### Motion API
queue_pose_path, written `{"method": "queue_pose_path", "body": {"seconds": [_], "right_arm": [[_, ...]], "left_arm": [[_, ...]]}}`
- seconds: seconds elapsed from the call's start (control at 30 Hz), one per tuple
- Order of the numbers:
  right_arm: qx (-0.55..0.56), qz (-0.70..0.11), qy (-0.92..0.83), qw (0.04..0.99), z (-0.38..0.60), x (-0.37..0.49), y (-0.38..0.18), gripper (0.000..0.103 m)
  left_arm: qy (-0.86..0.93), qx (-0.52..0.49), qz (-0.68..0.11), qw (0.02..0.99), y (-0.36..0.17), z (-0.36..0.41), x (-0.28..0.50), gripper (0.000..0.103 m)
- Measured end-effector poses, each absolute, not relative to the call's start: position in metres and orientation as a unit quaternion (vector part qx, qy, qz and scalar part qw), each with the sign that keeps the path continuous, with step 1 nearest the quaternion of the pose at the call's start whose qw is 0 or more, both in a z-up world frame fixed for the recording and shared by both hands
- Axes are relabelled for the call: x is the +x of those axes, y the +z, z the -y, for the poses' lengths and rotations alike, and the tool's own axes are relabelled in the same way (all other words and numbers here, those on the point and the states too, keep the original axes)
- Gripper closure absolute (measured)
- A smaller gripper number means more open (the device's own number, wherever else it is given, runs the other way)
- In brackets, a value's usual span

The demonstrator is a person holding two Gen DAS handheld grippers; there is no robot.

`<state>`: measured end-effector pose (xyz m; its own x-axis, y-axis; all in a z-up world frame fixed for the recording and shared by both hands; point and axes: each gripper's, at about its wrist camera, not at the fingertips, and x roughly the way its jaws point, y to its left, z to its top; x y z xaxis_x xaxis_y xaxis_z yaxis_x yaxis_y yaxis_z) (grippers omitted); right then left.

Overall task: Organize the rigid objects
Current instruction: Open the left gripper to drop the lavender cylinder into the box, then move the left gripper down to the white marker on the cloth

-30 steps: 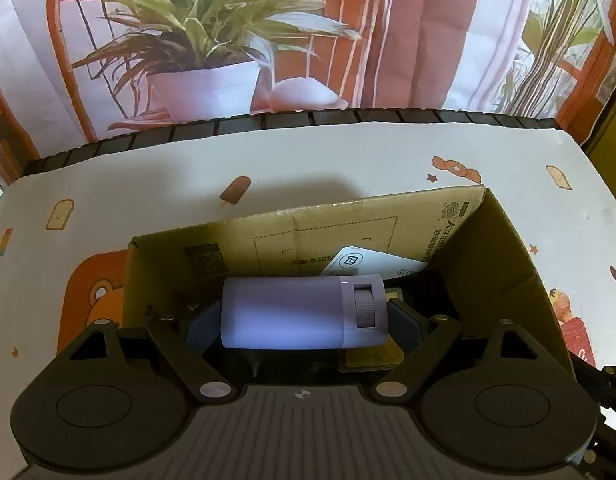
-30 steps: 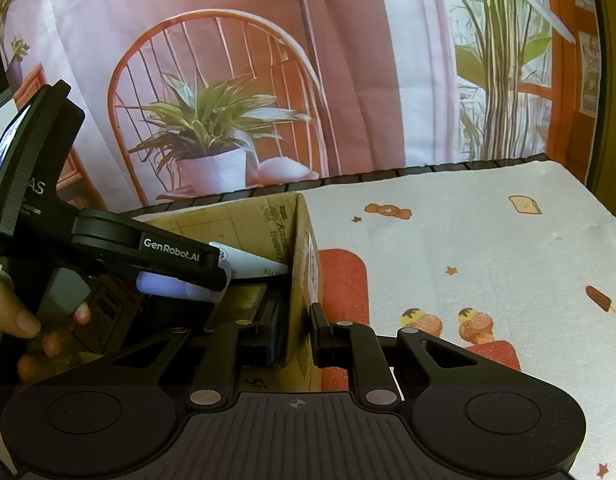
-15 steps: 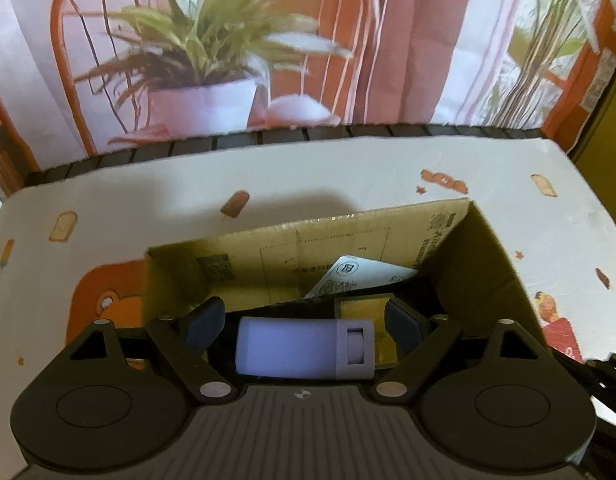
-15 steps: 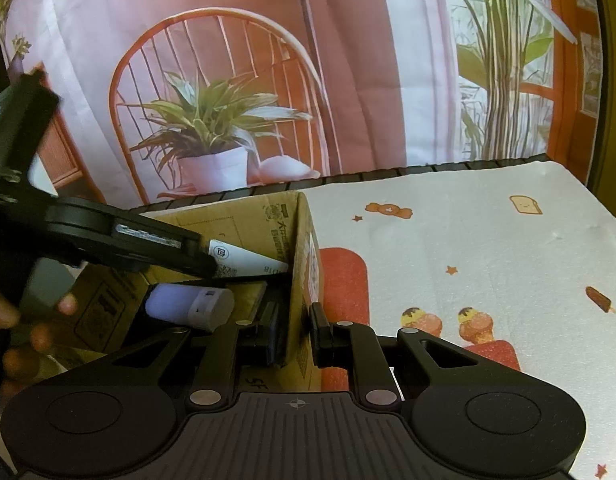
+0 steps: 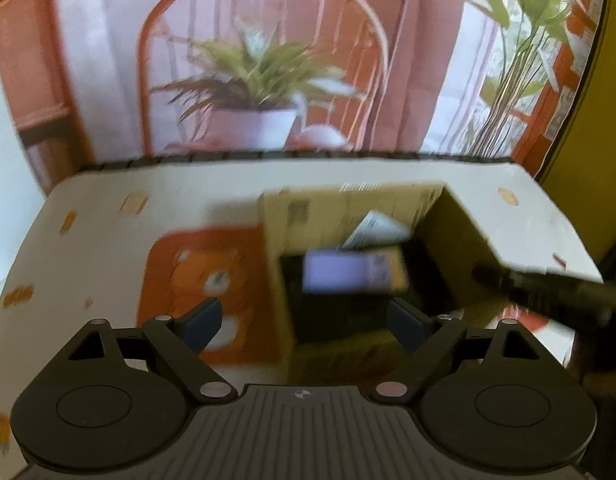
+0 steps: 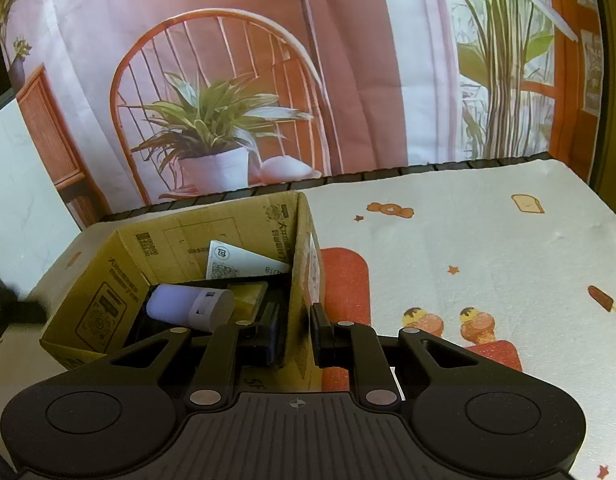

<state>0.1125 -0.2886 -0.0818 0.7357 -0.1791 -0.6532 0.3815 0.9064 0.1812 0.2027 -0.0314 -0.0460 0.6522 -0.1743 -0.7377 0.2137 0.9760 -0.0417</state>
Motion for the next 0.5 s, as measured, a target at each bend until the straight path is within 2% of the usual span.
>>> {"method": "queue_pose_path", "body": {"seconds": [0.37, 0.43, 0.5], "right_arm": [[0.150, -0.333, -0.154, 0.918, 0.288, 0.114, -0.082, 0.087], [0.149, -0.332, -0.154, 0.918, 0.287, 0.114, -0.082, 0.087], [0.150, -0.332, -0.154, 0.918, 0.288, 0.114, -0.082, 0.087]], "left_arm": [[-0.108, 0.006, -0.474, 0.874, -0.097, 0.018, 0.179, 0.016], [-0.115, 0.006, -0.477, 0.871, -0.101, 0.022, 0.183, 0.018], [-0.117, 0.005, -0.483, 0.868, -0.104, 0.024, 0.185, 0.025]]}}
